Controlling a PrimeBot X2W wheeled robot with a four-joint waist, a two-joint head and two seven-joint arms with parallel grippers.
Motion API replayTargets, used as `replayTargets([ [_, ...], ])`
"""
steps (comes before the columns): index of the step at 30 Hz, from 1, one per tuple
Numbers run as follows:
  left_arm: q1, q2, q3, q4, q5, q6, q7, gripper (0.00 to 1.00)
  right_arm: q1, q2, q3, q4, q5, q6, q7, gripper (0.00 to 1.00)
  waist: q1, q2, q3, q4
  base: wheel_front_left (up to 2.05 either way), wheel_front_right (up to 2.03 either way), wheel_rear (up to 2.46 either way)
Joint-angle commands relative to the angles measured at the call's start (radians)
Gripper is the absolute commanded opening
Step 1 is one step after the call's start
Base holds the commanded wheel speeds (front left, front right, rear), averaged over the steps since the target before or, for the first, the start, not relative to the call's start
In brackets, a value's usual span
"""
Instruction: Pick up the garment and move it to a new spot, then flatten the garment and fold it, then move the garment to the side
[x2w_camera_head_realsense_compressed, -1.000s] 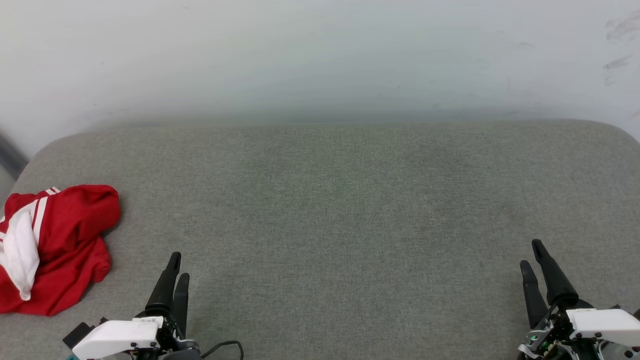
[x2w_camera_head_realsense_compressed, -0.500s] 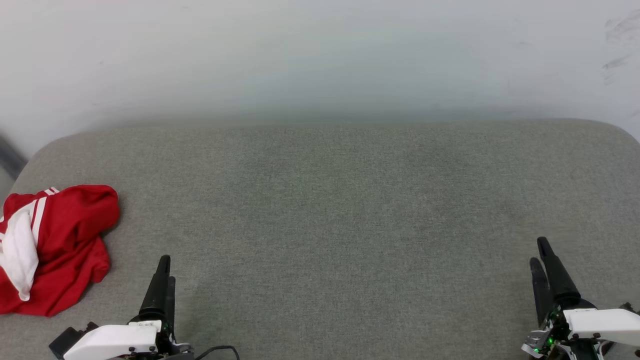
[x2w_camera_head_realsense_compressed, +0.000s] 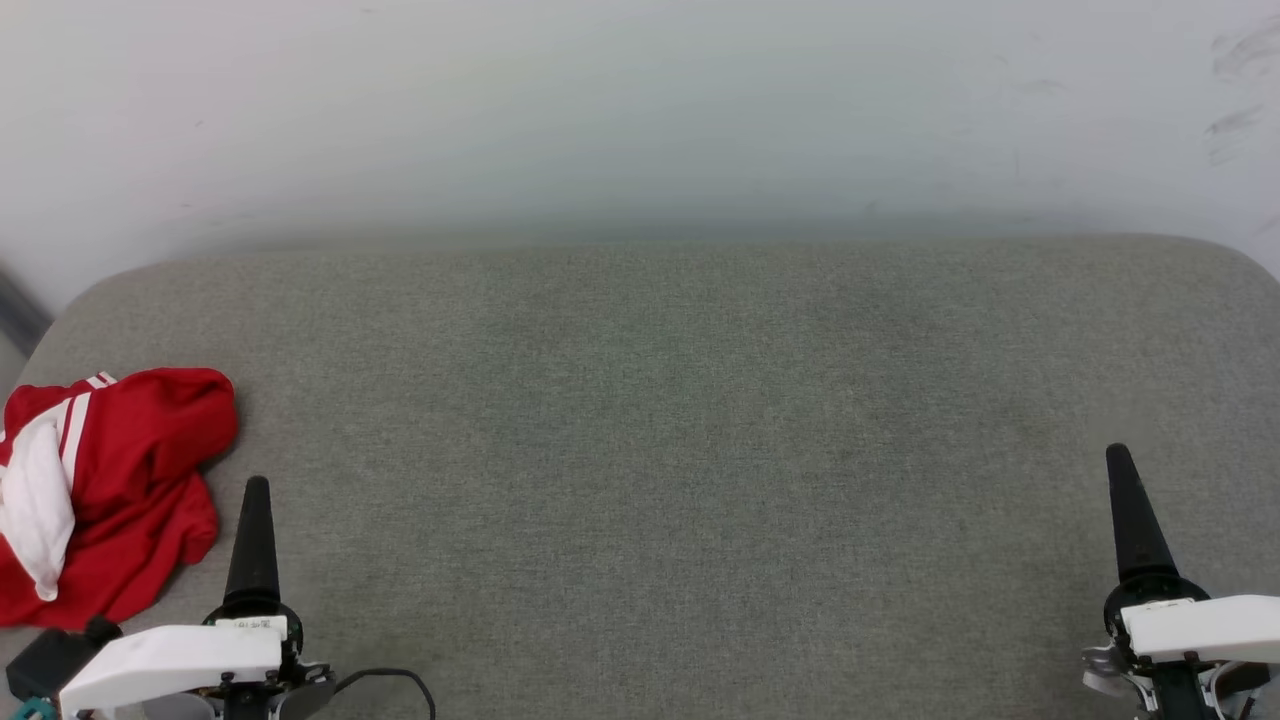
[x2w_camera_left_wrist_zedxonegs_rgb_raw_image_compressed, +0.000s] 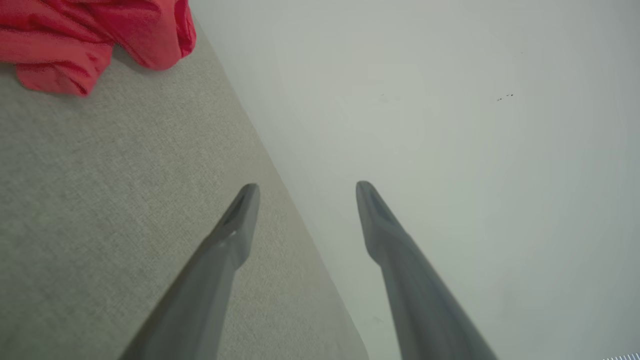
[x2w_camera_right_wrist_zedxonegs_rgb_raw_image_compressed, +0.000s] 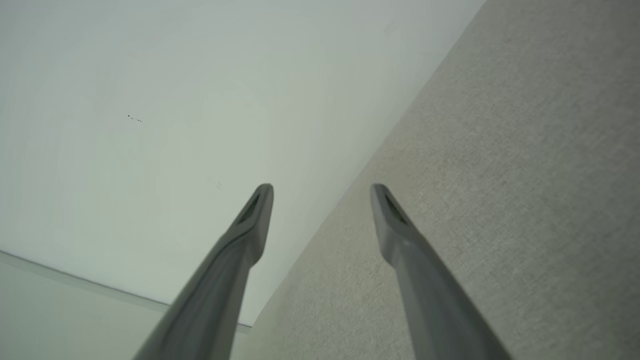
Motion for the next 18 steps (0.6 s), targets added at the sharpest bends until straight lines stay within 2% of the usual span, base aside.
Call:
replayTargets([
  [1, -0.011, 0.003, -0.004, -0.042, 0.044, 0.011, -0.012, 1.00, -0.013, -0.004, -0.001, -0.036, -0.057, 0.000, -0.012, 1.00, 0.0000, 0.0000, 0.001, 0.000, 0.00, 0.00, 0.00],
  [8, 0.000, 0.003, -0.057, -0.154, 0.240, 0.085, -0.037, 1.00, -0.011, -0.004, 0.025, -0.120, -0.258, 0.000, -0.037, 1.00, 0.0000, 0.0000, 0.004, 0.002, 0.00, 0.00, 0.00],
  [13, 0.014, 0.004, -0.119, -0.183, 0.362, 0.139, -0.054, 1.00, -0.003, -0.004, 0.061, -0.164, -0.413, 0.000, -0.054, 1.00, 0.0000, 0.0000, 0.005, 0.004, 0.00, 0.00, 0.00],
  [16, 0.018, 0.004, -0.137, -0.188, 0.406, 0.140, -0.061, 1.00, 0.003, -0.004, 0.079, -0.170, -0.476, 0.000, -0.060, 1.00, 0.0000, 0.0000, 0.005, 0.004, 0.00, 0.00, 0.00],
  [18, 0.020, 0.004, -0.157, -0.202, 0.455, 0.126, -0.067, 1.00, 0.008, -0.005, 0.091, -0.174, -0.525, 0.000, -0.067, 1.00, 0.0000, 0.0000, 0.006, 0.005, 0.00, 0.00, 0.00],
])
